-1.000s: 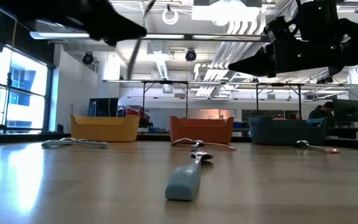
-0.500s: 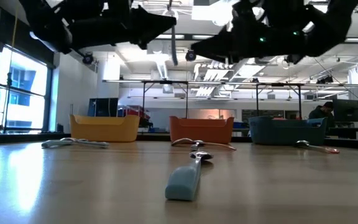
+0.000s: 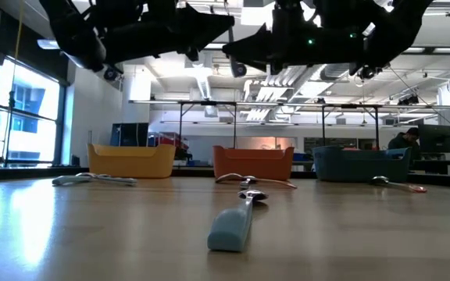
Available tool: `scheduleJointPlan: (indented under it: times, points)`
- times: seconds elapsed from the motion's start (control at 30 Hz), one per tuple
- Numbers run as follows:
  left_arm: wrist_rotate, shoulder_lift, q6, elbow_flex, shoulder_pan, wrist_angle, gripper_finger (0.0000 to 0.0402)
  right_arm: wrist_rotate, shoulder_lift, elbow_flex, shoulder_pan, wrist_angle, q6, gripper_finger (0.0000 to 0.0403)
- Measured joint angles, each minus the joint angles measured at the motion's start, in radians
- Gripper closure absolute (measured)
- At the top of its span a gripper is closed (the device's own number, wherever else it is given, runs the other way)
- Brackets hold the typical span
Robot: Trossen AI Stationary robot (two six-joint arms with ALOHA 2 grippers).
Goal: Sort silverware by color (type)
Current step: Put the blue spoon into the blue bin
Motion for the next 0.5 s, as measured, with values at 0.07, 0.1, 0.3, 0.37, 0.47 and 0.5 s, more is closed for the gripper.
scheduleJointPlan:
  times: [0.07, 0.1, 0.3, 0.37, 0.47, 0.5]
  points:
    - [0.009, 0.000, -0.011, 0.007, 0.000, -0.001, 0.0398, -0.012, 0.000, 0.000, 0.000, -0.004, -0.003, 0.0310]
    - [0.015, 0.000, -0.015, 0.010, 0.000, -0.004, 0.0398, -0.023, 0.000, 0.000, 0.000, -0.007, -0.006, 0.0334]
    - [0.023, 0.000, -0.014, 0.012, 0.000, -0.010, 0.0385, -0.043, -0.001, 0.000, 0.004, -0.014, -0.026, 0.0365]
    - [0.024, 0.000, -0.003, 0.012, 0.000, -0.017, 0.0365, -0.043, -0.010, 0.000, 0.004, -0.043, -0.026, 0.0359]
    - [0.023, -0.002, 0.009, 0.013, 0.002, -0.030, 0.0328, -0.031, -0.034, 0.000, 0.004, -0.107, -0.027, 0.0363]
    - [0.023, -0.002, 0.009, 0.013, 0.006, -0.045, 0.0316, -0.025, -0.049, 0.000, 0.004, -0.121, -0.026, 0.0364]
